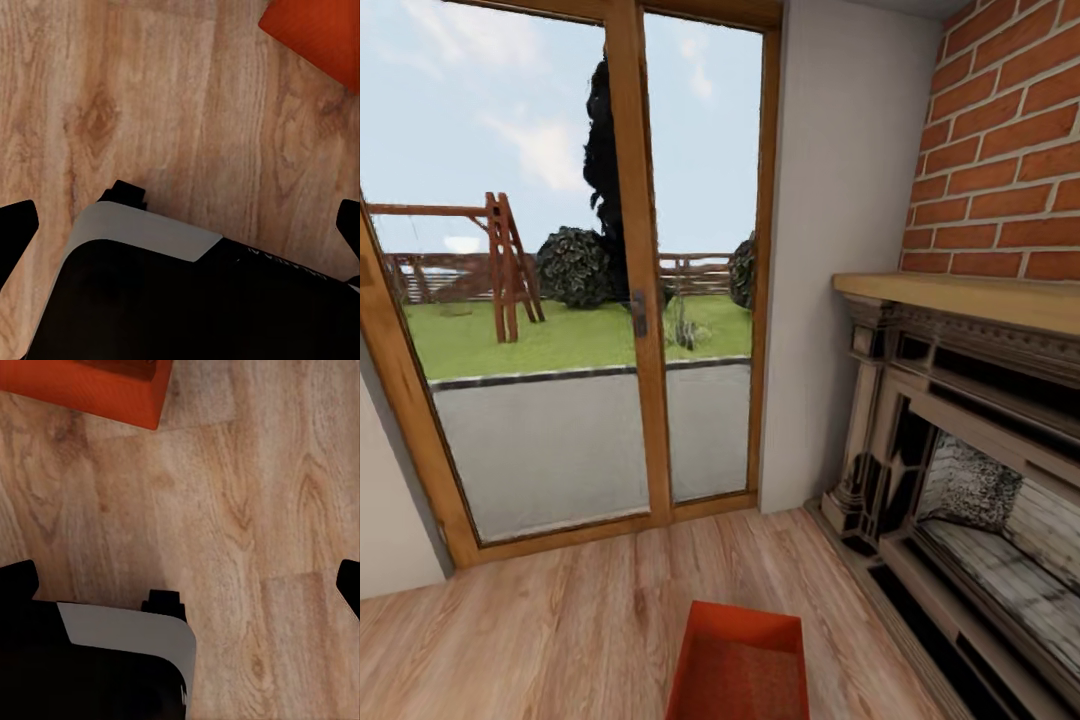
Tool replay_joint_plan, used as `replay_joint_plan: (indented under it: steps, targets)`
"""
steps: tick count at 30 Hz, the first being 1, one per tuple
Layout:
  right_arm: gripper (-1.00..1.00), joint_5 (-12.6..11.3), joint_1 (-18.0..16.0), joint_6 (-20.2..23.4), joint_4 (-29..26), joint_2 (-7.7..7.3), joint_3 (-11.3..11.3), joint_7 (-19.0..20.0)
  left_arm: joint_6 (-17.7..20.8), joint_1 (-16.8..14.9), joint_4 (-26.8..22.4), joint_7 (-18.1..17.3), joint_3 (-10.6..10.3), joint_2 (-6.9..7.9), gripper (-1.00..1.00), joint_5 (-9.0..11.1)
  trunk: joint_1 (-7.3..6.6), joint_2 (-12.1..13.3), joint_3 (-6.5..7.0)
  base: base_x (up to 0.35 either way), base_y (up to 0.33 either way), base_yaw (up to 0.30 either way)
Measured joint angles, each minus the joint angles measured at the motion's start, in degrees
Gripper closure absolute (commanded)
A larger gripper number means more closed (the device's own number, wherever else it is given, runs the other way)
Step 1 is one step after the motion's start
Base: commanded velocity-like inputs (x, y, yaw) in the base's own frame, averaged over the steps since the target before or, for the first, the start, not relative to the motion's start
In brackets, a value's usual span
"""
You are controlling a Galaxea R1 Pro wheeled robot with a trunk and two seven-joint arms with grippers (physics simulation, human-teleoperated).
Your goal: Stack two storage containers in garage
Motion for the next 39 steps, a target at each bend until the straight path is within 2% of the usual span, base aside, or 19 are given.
replay_joint_plan:
  steps: [11,23,33,39]
  targets:
    - [-1.0,0.0,0.01,-0.02,0.0,0.35,0.0,0.04,-0.12,-0.01,0.02,0.0,0.0,-0.05,-1.0,0.0,0.02,0.01,0.0,0.211,0.0,-0.074]
    - [-1.0,0.0,0.01,-0.01,0.0,0.26,0.0,0.05,-0.24,-0.01,0.02,0.0,0.05,-0.01,-1.0,0.25,0.03,0.01,0.0,0.004,0.0,-0.222]
    - [-1.0,0.0,0.0,0.0,-0.01,0.12,0.0,0.0,-0.34,0.0,0.0,0.02,0.07,-0.04,-1.0,0.31,0.03,0.01,0.0,-0.007,0.0,-0.022]
    - [-1.0,-0.01,0.0,0.0,0.0,0.12,0.0,0.0,-0.34,0.0,0.0,0.08,0.14,-0.08,-1.0,0.43,0.05,0.01,0.0,-0.175,0.064,0.0]
